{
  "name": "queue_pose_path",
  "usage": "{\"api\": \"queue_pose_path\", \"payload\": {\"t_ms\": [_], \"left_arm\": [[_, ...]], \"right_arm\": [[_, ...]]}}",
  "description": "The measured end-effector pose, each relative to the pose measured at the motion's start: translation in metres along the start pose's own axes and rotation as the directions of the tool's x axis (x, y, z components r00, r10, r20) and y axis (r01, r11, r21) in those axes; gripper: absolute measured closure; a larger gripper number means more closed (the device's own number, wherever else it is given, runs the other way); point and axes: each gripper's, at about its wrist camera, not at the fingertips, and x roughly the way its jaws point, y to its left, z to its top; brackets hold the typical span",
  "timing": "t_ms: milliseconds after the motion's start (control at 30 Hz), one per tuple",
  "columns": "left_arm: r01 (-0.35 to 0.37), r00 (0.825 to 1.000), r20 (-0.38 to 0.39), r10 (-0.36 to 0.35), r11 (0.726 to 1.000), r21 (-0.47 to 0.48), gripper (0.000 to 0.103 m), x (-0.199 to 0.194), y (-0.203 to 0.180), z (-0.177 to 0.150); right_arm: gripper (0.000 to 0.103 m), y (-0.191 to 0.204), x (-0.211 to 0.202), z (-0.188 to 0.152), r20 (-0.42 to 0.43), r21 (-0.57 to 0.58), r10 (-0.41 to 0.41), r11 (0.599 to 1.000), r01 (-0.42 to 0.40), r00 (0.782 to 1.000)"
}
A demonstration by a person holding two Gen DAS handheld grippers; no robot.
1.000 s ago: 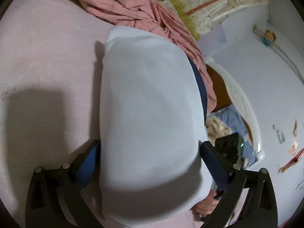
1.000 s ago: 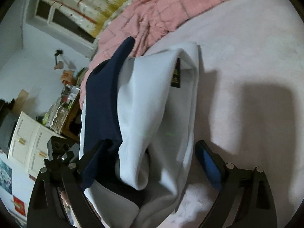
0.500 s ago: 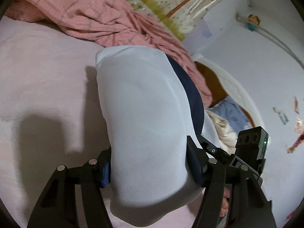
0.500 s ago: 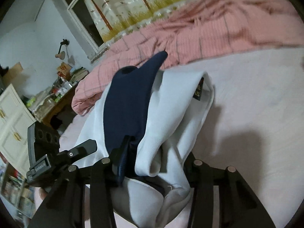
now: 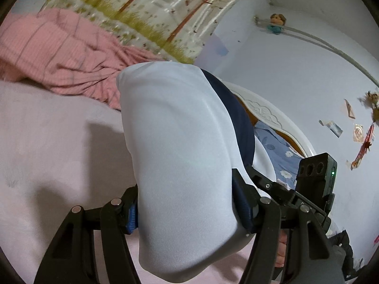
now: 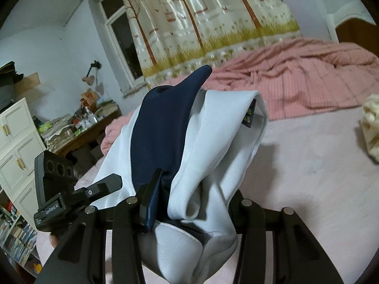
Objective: Fold large clothes
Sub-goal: 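Grasp the folded white bundle with both grippers and lift it, then carry the bundle onto the cream clothes pile and release both grippers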
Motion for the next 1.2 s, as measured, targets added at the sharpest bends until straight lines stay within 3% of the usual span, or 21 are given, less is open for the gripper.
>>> {"api": "queue_pose_path", "payload": {"t_ms": [200,333,533,733,800,900,967,1000,1033,1133,1200], "left_arm": [[0.039,0.999,-0.015,-0.038,0.996,0.077,0.039,0.034,-0.072,0.02],[0.111,0.994,-0.036,-0.106,0.983,0.146,0.039,0.088,-0.136,0.036],[0.275,0.961,-0.079,-0.265,0.947,0.169,0.039,0.209,-0.217,0.053],[0.369,0.928,-0.15,-0.343,0.903,0.222,0.039,0.339,-0.271,0.043],[0.375,0.921,-0.194,-0.338,0.905,0.202,0.039,0.382,-0.271,0.026],[0.309,0.927,-0.279,-0.252,0.933,0.183,0.038,0.449,-0.25,-0.014],[0.29,0.912,-0.333,-0.238,0.95,0.116,0.037,0.479,-0.231,-0.035],[0.295,0.91,-0.325,-0.256,0.952,0.077,0.032,0.483,-0.224,-0.039],[0.299,0.917,-0.303,-0.261,0.951,0.084,0.03,0.479,-0.225,-0.037],[0.267,0.936,-0.286,-0.205,0.943,0.198,0.027,0.463,-0.243,-0.032],[0.201,0.954,-0.27,-0.13,0.947,0.252,0.022,0.451,-0.252,-0.035]], "right_arm": [[0.057,-0.036,-0.065,0.038,0.072,-0.007,-0.03,1.0,0.03,0.997],[0.057,-0.08,-0.115,0.069,0.143,0.01,-0.096,0.995,0.095,0.985],[0.057,-0.174,-0.184,0.124,0.239,0.036,-0.264,0.964,0.264,0.934],[0.057,-0.29,-0.221,0.143,0.271,0.135,-0.406,0.914,0.383,0.873],[0.057,-0.331,-0.217,0.136,0.251,0.174,-0.45,0.892,0.417,0.857],[0.056,-0.405,-0.193,0.107,0.135,0.279,-0.503,0.846,0.455,0.853],[0.054,-0.429,-0.177,0.089,0.101,0.27,-0.547,0.819,0.506,0.831],[0.053,-0.429,-0.175,0.088,0.104,0.239,-0.566,0.812,0.532,0.818],[0.053,-0.427,-0.175,0.089,0.109,0.234,-0.565,0.814,0.532,0.818],[0.052,-0.422,-0.182,0.09,0.122,0.244,-0.567,0.813,0.53,0.814],[0.047,-0.414,-0.182,0.084,0.135,0.21,-0.591,0.802,0.559,0.796]]}}
